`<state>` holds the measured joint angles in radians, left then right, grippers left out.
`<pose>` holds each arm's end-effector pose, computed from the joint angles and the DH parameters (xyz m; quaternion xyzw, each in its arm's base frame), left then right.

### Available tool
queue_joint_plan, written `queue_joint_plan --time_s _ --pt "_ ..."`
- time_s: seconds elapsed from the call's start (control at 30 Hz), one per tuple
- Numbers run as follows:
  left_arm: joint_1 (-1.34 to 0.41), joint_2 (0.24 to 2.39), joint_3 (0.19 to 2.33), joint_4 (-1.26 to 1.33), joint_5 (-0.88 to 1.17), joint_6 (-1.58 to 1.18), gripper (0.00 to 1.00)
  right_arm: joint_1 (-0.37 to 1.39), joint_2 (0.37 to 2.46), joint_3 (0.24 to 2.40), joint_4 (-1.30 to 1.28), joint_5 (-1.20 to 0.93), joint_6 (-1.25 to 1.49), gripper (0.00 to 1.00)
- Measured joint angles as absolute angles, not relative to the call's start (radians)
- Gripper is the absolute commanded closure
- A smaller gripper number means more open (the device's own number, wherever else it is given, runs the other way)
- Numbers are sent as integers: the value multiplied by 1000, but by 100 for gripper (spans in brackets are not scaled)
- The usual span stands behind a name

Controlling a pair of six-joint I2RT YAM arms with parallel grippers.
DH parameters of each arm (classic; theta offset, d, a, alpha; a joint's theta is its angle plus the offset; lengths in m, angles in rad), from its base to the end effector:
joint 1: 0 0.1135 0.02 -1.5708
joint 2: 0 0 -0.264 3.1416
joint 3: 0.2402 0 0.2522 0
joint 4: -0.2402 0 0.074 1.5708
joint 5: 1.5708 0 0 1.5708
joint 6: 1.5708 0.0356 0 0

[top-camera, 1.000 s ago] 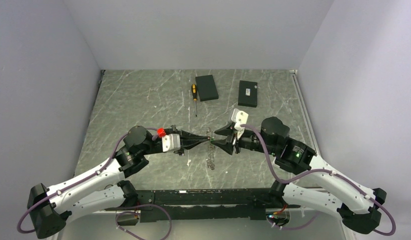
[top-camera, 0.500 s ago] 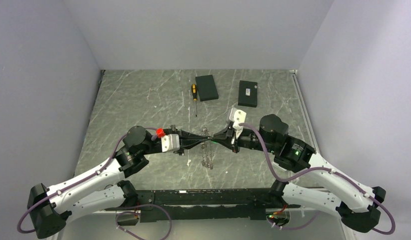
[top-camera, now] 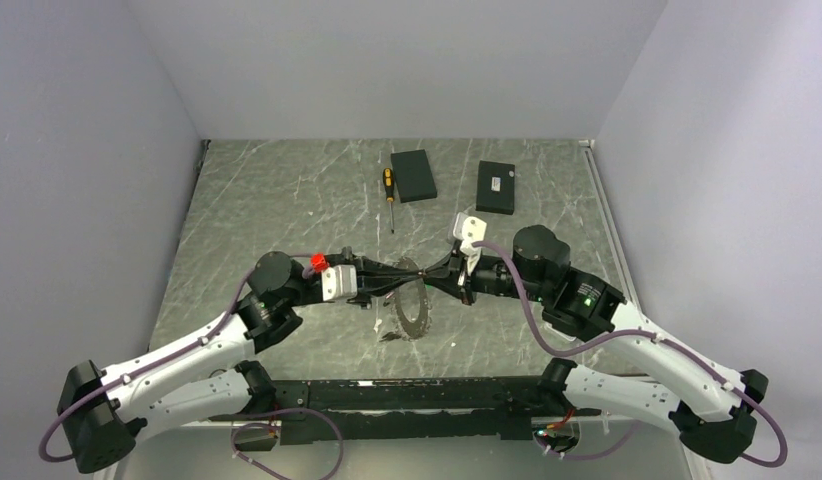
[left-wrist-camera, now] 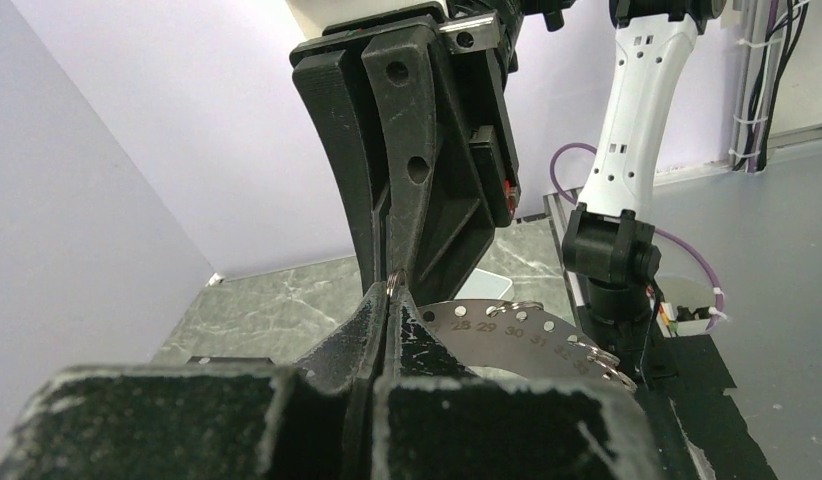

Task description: Put the keys on the keyring

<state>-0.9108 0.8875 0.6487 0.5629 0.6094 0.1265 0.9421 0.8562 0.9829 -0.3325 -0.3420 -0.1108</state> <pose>0.1086 -0.1731 0.3514 0.4876 0.3629 -0.4578 0.6488 0.1007 0.1588 0.3814 -0.4770 0.6072 0.3718 0.5153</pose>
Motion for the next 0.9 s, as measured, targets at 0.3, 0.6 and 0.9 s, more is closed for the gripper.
queue_joint_plan --time_s 0.3,0.6,0.9 --pt "-908 910 645 627 625 110 100 939 833 982 -337 -315 -98 56" --pt "-912 907 641 597 611 120 100 947 774 1058 -456 -284 -113 60" --pt "-912 912 641 618 604 109 100 948 773 1081 -479 -353 -136 72"
